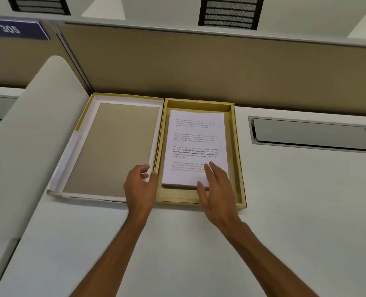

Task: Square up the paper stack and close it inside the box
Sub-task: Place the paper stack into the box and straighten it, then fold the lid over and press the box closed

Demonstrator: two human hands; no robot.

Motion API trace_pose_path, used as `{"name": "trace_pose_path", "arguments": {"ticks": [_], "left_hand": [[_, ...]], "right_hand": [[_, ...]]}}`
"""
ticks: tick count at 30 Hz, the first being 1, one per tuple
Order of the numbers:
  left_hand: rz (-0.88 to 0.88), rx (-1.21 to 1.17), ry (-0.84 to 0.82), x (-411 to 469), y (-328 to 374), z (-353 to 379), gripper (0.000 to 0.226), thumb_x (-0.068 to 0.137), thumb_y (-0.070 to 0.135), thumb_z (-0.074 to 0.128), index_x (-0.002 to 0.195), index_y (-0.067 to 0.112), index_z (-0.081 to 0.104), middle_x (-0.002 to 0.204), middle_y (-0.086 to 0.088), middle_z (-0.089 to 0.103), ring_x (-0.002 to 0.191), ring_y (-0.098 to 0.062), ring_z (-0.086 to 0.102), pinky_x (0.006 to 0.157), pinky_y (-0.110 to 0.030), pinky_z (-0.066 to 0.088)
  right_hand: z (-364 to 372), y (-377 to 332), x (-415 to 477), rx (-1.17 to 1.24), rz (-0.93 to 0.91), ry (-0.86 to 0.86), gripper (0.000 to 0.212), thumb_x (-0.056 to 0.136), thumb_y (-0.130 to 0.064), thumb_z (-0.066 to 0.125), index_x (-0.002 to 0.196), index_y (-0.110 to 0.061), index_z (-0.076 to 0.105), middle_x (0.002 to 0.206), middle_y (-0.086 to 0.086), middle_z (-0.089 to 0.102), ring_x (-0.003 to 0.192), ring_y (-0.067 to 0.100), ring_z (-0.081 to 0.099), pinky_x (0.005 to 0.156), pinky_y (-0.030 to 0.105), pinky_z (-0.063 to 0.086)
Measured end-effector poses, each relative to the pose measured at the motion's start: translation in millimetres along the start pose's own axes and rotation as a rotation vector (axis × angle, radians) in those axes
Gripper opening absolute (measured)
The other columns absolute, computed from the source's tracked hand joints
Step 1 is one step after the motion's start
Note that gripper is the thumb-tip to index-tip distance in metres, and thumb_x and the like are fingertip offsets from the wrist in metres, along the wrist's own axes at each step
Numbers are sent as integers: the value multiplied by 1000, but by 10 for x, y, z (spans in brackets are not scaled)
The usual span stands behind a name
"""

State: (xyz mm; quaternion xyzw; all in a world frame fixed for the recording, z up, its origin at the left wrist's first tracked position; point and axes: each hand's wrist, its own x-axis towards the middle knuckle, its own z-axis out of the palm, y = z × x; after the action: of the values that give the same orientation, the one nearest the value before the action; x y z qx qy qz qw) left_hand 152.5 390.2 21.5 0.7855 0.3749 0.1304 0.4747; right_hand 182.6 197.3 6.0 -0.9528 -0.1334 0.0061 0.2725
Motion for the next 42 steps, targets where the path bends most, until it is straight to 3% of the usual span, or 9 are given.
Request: {"name": "trace_pose_path", "arguments": {"ticks": [4,7,10,17,23,28,32,37,42], "left_hand": [[-101,-100,159,-257,-222,-156,14,90,14,68,104,12,68,97,-3,70,89,-20,67,64,-14,46],[-294,-197,259,-326,-383,-208,14,89,19,70,99,9,66,85,0,67,86,-25,68,61,-22,50],[-530,-285,244,-270,-513,-237,24,87,21,71,103,9,57,96,-11,69,83,-31,70,72,-39,59],[-767,-490,254,-50,-555,-274,45,85,12,72,123,1,50,113,-21,64,81,-33,71,68,-42,62],[-580,-483,256,-44,-627,-246,21,86,2,69,102,7,56,108,-14,67,79,-23,63,77,-35,58],[-382,-399,263,-209,-663,-189,36,86,9,74,109,14,47,103,-5,63,92,-26,66,77,-27,49],[-236,-432,243,-304,-672,-208,72,82,7,79,138,18,36,121,-6,64,103,-21,67,85,-26,52],[-104,-355,252,-359,-623,-215,73,79,5,81,139,16,41,130,-10,62,106,-17,61,71,-1,48],[-60,-260,199,-441,-581,-141,69,84,13,77,138,21,34,132,-15,62,112,-31,67,87,-41,58]], "right_hand": [[253,-317,-445,-197,-99,-41,57,92,-29,66,141,-2,55,140,20,58,131,36,54,108,49,45],[443,-460,-650,-319,-175,-89,60,84,-36,75,135,-5,63,131,17,67,122,33,63,104,47,46],[572,-486,-729,-403,-192,-122,62,85,-38,73,136,-4,61,133,19,65,125,36,61,108,54,41],[713,-425,-759,-435,-176,-141,70,87,-36,70,145,-1,51,142,23,57,134,40,52,112,59,37],[854,-387,-805,-435,-172,-114,76,88,-37,67,150,0,41,148,26,49,139,43,44,117,58,19],[879,-379,-789,-455,-176,-104,75,87,-39,68,148,0,45,146,26,51,137,43,47,115,57,18],[875,-364,-796,-463,-187,-91,76,86,-40,69,147,-1,46,146,25,52,137,42,47,114,57,18],[857,-377,-806,-454,-191,-73,76,86,-39,70,147,-1,46,145,25,53,136,42,48,115,55,16],[843,-375,-809,-460,-199,-36,76,83,-40,73,145,-2,51,144,24,54,135,41,50,116,55,17]]}}
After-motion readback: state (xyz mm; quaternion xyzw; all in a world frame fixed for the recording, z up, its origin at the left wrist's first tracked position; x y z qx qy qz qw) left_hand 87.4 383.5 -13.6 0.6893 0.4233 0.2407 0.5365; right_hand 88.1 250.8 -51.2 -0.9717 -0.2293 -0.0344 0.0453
